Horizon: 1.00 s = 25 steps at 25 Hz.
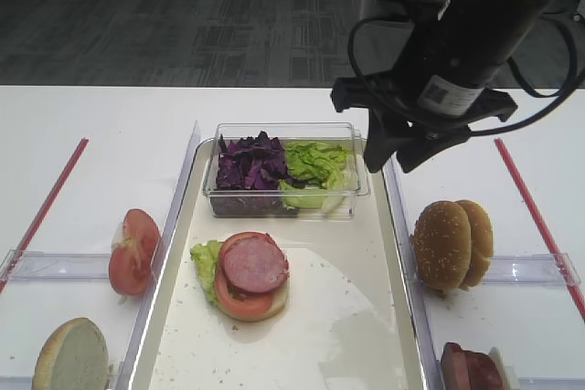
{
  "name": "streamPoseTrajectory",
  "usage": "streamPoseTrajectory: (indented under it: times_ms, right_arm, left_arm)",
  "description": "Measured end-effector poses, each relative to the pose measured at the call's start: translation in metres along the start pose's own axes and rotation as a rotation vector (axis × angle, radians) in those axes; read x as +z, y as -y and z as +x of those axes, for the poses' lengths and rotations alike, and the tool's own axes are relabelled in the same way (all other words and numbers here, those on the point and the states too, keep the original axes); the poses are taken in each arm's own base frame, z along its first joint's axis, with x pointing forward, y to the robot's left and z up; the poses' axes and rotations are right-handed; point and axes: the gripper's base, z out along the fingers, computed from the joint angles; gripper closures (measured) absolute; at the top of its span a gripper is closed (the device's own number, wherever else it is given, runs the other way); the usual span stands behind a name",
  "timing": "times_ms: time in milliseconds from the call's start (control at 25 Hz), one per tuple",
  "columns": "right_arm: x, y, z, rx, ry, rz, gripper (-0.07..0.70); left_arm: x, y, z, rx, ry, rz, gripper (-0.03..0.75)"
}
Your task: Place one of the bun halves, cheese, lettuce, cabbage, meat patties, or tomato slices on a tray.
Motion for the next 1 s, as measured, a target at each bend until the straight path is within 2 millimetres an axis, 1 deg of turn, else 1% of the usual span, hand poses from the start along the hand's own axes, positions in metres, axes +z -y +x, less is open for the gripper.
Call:
streamPoseTrajectory:
  times_ms: [80,160,280,400,560,840,1000]
  right_arm:
    - [0.000,0.006,0.001,-0.029,-0.016,0.068,0.295]
    - [-0.001,0.013,0.002,-0.037,-0.024,0.139,0.237]
    - [-0.003,0.021,0.003,-0.034,-0.033,0.235,0.099]
    - [-0.004,0.025,0.003,-0.040,-0.043,0.276,0.000]
    - [-0.004,0.026,0.004,0.002,-0.040,0.285,-0.031]
    - [-0.004,0.027,0.003,0.056,-0.029,0.307,-0.036]
    - [-0.007,0.036,0.002,0.082,-0.019,0.329,-0.036]
  left_arm:
    - [0.000,0.000,0.000,0.000,0.000,0.000,0.097]
    - [0.000,0.000,0.000,0.000,0.000,0.000,0.097]
    - [0.000,0.000,0.000,0.000,0.000,0.000,0.097]
    - [0.000,0.000,0.000,0.000,0.000,0.000,0.097]
    - [0.000,0.000,0.000,0.000,0.000,0.000,0.097]
    - [0.000,0.000,0.000,0.000,0.000,0.000,0.097]
    - [0.000,0.000,0.000,0.000,0.000,0.000,0.097]
